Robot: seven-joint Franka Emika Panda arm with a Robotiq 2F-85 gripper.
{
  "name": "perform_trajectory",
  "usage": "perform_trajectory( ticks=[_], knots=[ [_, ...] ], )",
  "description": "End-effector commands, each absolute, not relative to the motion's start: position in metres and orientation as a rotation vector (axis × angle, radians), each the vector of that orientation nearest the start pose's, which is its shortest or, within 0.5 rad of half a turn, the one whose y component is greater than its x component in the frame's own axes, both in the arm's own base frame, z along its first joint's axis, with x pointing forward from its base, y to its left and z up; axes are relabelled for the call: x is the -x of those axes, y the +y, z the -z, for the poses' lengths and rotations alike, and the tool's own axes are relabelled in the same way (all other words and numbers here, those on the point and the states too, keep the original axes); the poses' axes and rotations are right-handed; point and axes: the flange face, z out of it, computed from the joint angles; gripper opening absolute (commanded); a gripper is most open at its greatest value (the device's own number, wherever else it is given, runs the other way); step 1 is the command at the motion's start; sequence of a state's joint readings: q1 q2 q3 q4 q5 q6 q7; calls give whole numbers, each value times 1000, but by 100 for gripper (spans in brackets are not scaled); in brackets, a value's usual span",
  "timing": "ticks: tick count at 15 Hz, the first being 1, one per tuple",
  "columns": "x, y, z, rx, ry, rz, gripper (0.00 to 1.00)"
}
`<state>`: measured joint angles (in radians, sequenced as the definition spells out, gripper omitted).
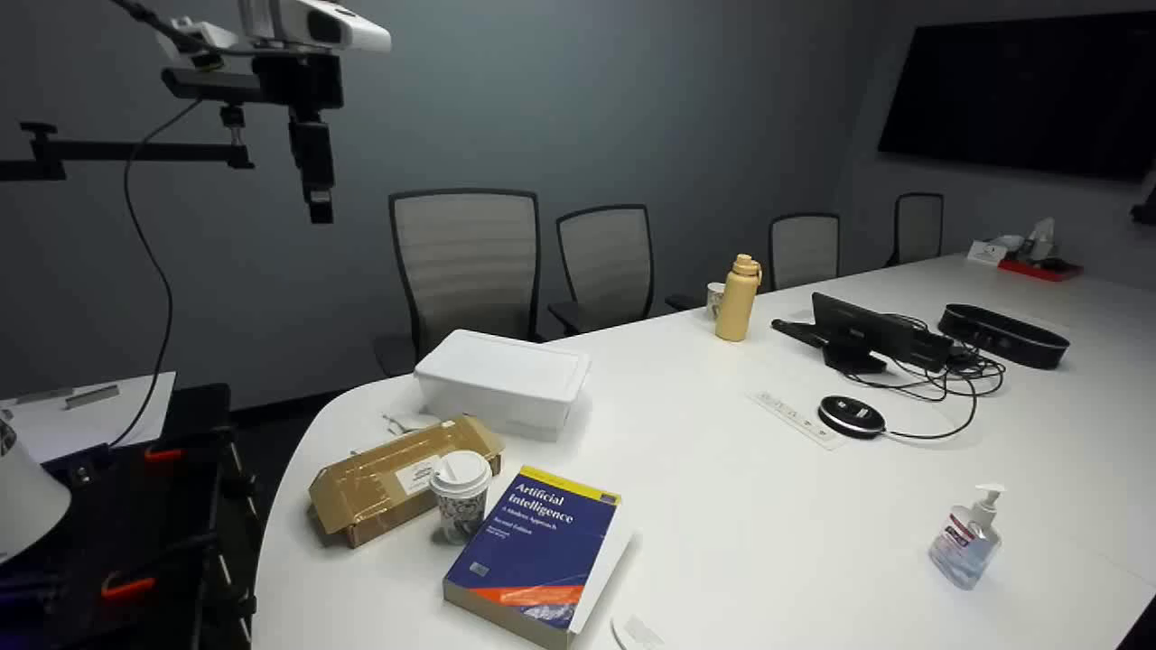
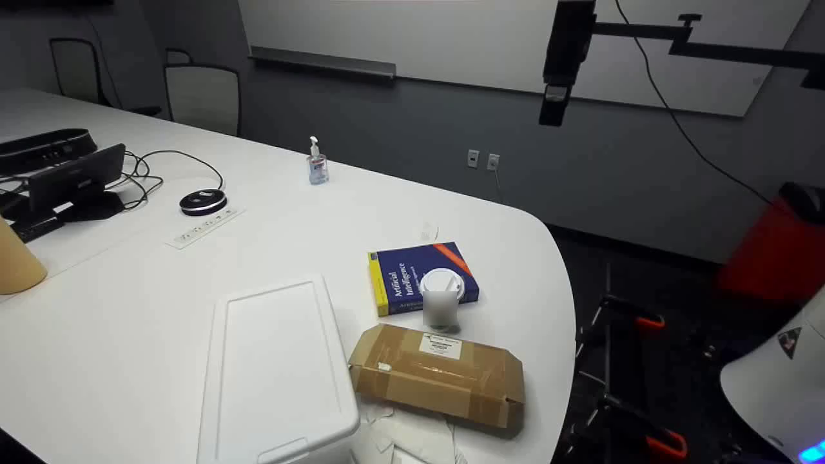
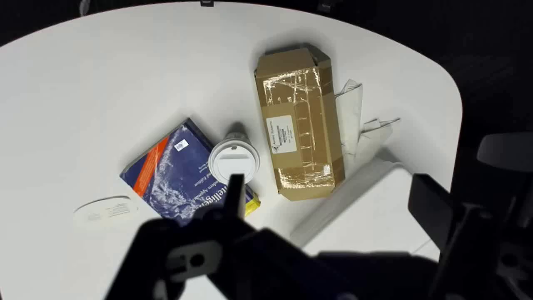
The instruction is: Clean the box
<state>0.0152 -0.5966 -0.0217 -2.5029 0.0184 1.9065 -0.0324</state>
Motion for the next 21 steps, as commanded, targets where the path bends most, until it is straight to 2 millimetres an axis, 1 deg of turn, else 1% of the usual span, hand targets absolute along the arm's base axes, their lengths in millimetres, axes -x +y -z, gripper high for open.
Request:
perform_trajectory(
  ticks=[1,14,15,17,19,21],
  knots=[
    [-369,-2,-486,3112,-37,0,100],
    [-369,-2,-486,3112,-37,-1,100],
    [-369,5,-484,3108,-55,-2,100],
    [-372,23,-480,3088,-105,6,100],
    [-376,47,-474,3074,-173,-2,100],
    [-378,76,-463,3062,-256,-20,100]
  ],
)
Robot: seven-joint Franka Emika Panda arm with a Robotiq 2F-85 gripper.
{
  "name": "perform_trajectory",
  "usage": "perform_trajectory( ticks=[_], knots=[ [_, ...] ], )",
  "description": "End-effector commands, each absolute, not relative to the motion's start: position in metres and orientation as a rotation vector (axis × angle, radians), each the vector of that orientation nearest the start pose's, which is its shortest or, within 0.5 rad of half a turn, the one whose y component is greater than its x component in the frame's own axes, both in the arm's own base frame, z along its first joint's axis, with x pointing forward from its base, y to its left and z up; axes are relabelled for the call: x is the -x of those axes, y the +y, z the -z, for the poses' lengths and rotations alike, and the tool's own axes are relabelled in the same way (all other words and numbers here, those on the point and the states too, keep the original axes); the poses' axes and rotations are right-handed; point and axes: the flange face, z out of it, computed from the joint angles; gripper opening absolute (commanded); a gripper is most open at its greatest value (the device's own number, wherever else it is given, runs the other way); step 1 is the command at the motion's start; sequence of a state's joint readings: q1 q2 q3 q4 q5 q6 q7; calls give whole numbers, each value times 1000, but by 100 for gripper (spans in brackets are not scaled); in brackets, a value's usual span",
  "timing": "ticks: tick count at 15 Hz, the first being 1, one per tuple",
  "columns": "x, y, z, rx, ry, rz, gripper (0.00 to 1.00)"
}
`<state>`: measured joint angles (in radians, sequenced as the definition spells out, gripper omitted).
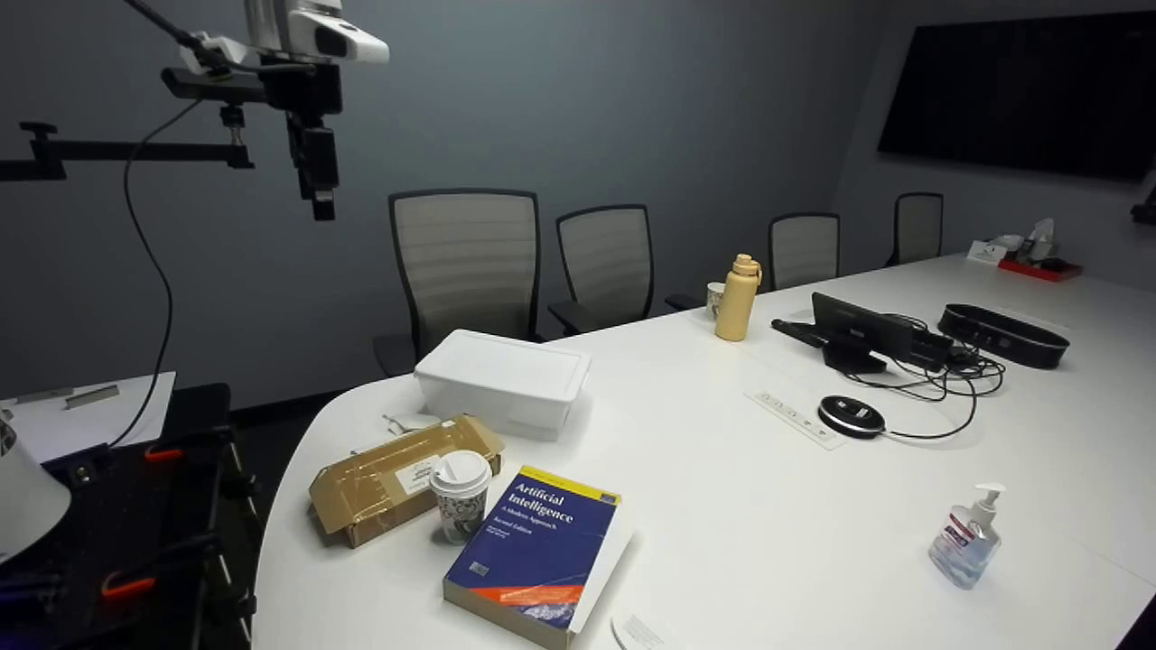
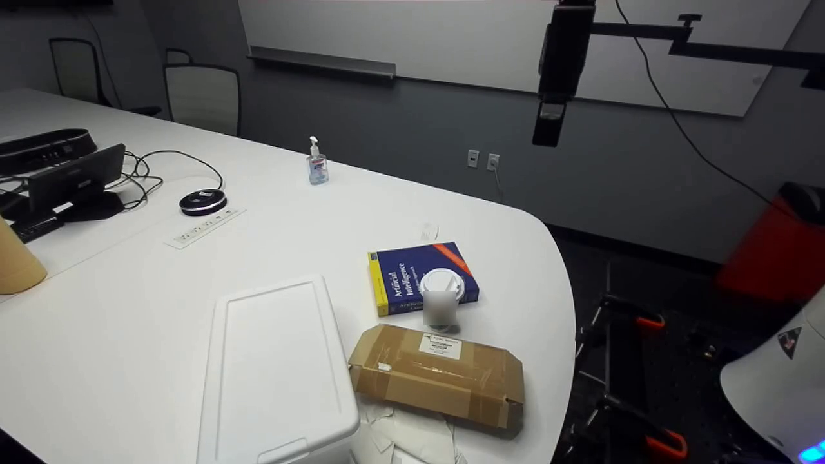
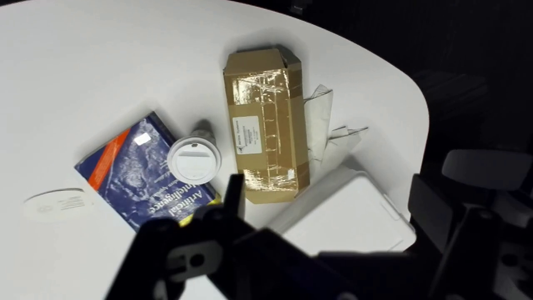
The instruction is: Clean the box
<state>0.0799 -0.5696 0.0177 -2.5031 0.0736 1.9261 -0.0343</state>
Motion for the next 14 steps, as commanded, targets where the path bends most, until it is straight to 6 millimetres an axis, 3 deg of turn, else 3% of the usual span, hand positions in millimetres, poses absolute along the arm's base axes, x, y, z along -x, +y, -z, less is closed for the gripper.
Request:
perform_trajectory(
  ticks=[1,4,7,14],
  knots=[
    [-379,91,-457,3061,-296,-23,100],
    [-384,131,-430,3056,-407,-18,100],
    [-390,158,-394,3050,-479,-5,100],
    [-400,178,-316,3023,-496,-14,100]
  ],
)
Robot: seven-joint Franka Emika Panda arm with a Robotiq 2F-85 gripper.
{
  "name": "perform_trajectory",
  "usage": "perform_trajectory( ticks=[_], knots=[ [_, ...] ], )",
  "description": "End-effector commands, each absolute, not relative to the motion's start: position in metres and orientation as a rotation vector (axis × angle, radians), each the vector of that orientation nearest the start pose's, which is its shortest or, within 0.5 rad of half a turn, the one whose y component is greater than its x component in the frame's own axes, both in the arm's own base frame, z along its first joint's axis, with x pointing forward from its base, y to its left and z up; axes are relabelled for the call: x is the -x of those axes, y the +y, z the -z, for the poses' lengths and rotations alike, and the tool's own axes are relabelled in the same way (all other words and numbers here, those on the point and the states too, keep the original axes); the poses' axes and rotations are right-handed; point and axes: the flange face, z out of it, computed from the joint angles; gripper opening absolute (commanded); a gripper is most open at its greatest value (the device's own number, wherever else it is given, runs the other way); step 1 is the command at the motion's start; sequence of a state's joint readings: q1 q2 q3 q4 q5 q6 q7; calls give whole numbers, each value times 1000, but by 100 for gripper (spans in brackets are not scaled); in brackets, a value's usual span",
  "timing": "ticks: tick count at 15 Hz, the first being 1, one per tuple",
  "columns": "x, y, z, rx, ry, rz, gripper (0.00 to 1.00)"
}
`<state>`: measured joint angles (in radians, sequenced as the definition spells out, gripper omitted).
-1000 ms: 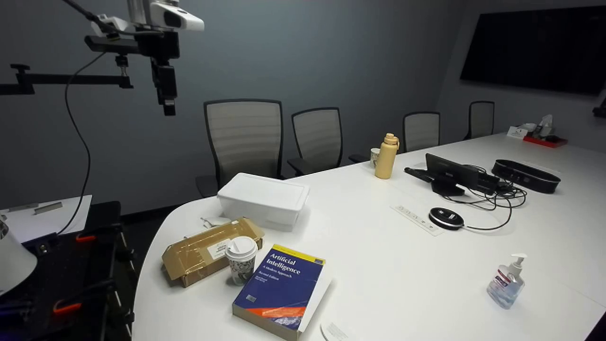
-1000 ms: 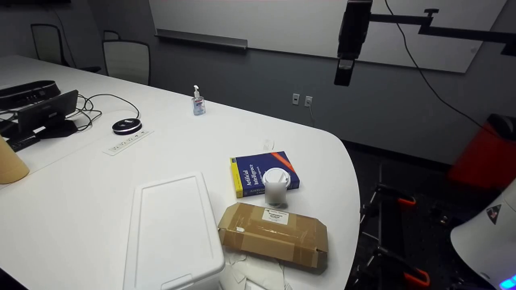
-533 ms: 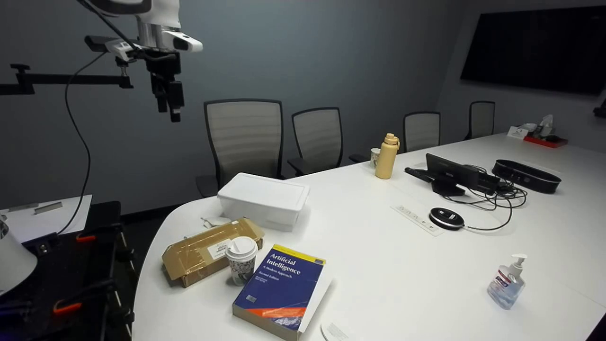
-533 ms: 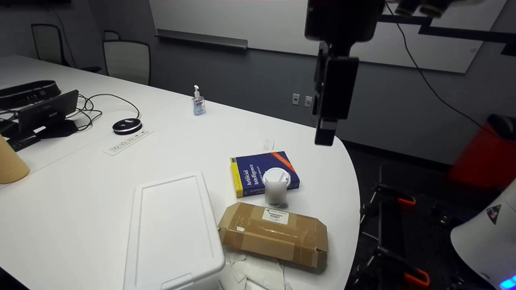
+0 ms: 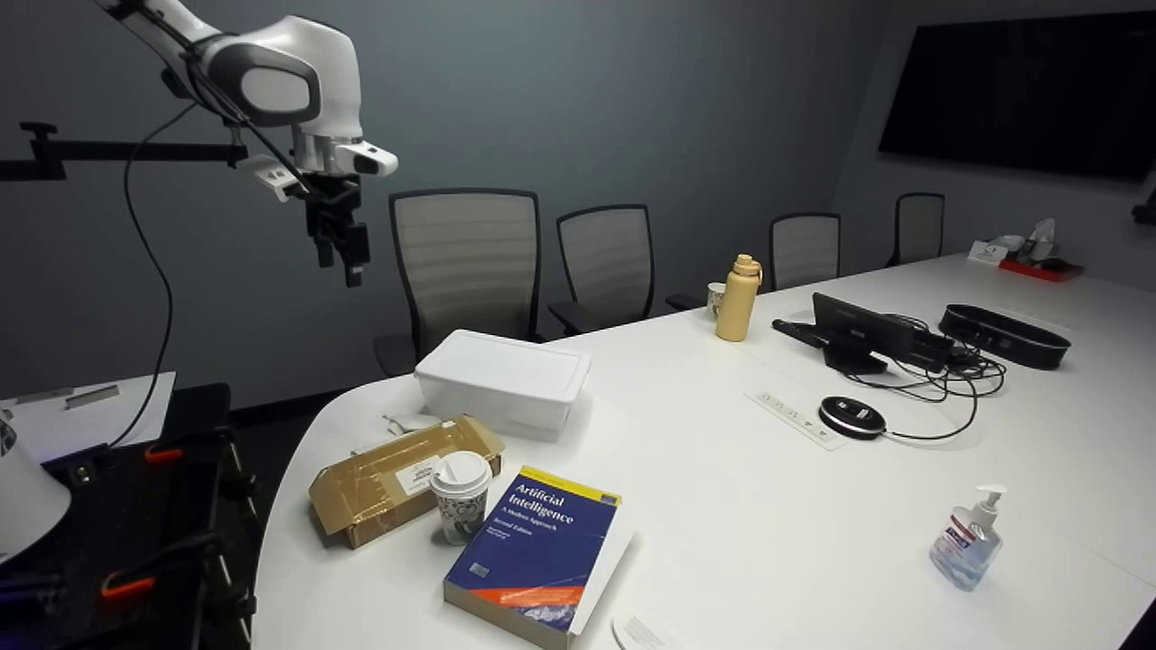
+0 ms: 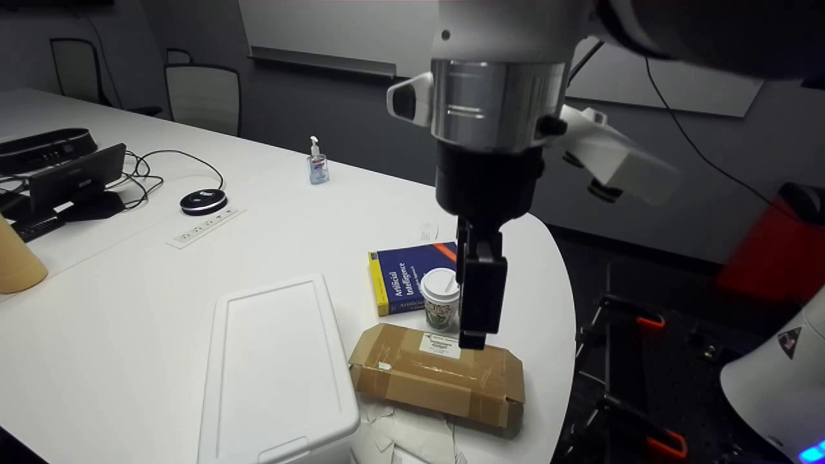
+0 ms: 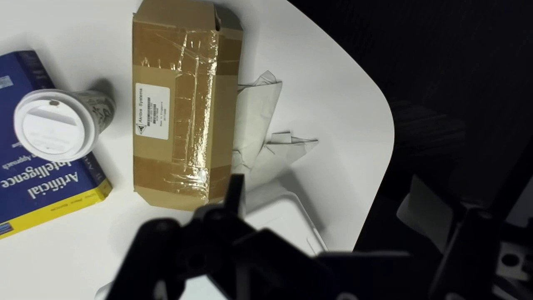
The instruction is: Clean the box
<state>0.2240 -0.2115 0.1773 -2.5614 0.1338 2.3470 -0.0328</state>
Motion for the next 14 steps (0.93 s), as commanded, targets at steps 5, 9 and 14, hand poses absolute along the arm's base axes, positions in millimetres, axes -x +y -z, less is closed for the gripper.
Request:
perform_trajectory(
  ticks=[5,9,14],
  knots=[
    [-399,189,-272,3008,-468,-15,100],
    [-392,200,-240,3011,-434,-21,100],
    [-385,202,-196,3052,-236,-10,100]
  ],
)
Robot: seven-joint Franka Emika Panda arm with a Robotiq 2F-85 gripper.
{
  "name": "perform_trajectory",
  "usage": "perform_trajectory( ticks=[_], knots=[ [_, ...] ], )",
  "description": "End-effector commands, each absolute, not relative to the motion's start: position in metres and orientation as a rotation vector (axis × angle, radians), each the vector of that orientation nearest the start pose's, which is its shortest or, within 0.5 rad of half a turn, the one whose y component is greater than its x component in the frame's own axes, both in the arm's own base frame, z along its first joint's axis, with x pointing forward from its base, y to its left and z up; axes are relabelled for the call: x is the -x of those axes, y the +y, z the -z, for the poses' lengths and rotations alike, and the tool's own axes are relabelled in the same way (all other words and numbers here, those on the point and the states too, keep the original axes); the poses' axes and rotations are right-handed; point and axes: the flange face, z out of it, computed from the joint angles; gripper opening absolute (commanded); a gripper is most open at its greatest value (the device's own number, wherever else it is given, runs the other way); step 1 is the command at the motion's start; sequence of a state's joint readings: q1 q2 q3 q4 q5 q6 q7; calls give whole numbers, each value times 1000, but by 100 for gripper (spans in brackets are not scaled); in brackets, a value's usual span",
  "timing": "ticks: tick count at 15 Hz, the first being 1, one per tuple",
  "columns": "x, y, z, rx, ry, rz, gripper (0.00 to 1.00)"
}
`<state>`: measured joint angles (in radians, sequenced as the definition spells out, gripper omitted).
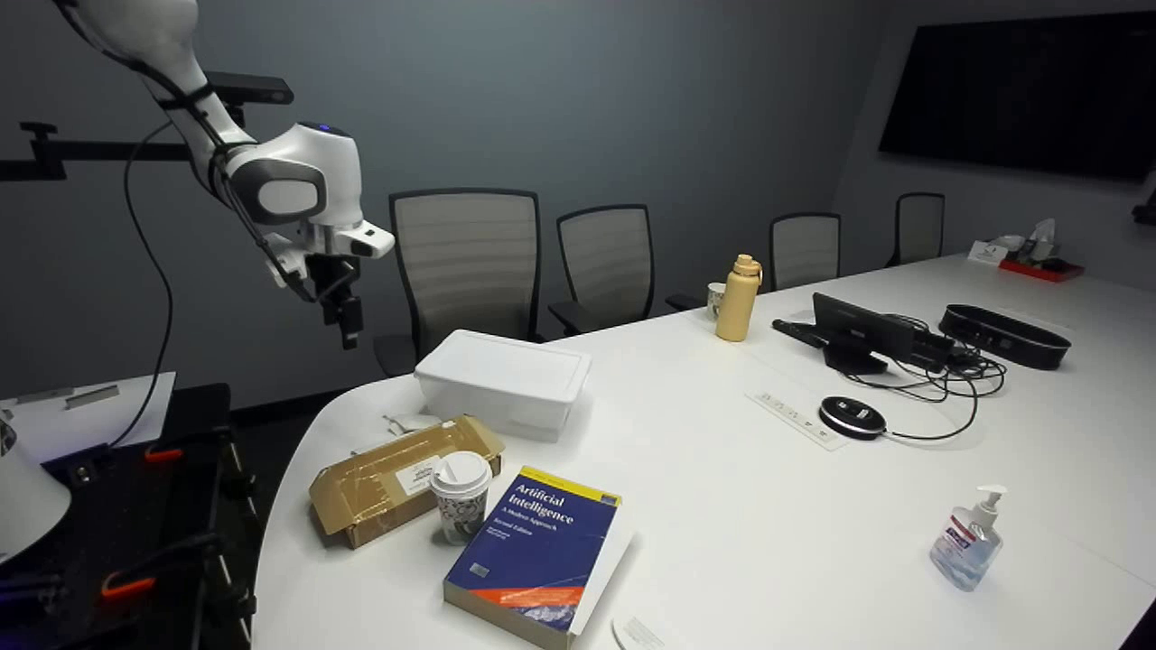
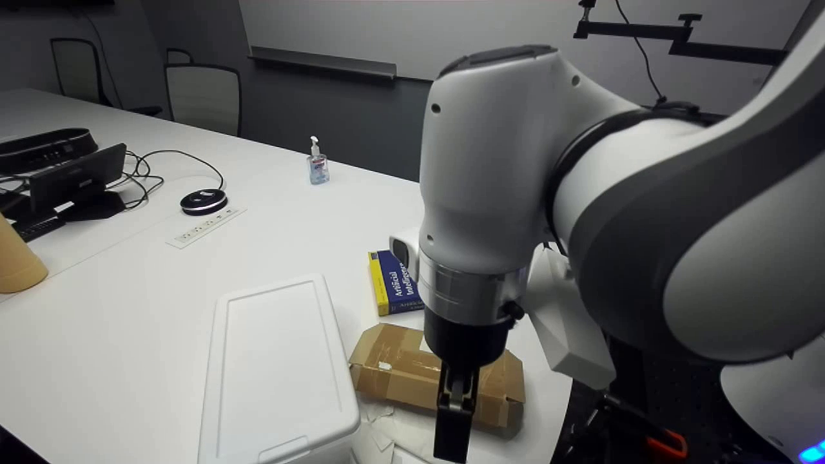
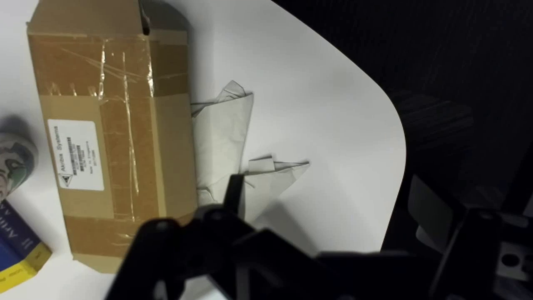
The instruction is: Clean the box
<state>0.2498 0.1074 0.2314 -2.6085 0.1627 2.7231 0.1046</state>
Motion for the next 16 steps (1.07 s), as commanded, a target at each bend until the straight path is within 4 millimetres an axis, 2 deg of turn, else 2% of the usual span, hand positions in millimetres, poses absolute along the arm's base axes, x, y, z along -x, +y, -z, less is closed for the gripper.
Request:
perform_trajectory(
  ticks=[1,2,4,7,16],
  knots=[
    [-387,201,-197,3042,-218,-10,100],
    [-388,199,-201,3043,-273,-29,100],
    [-387,199,-194,3043,-261,-40,100],
    [-387,199,-194,3043,-257,-40,100],
    [-397,220,-131,3098,-99,-71,100]
  ],
)
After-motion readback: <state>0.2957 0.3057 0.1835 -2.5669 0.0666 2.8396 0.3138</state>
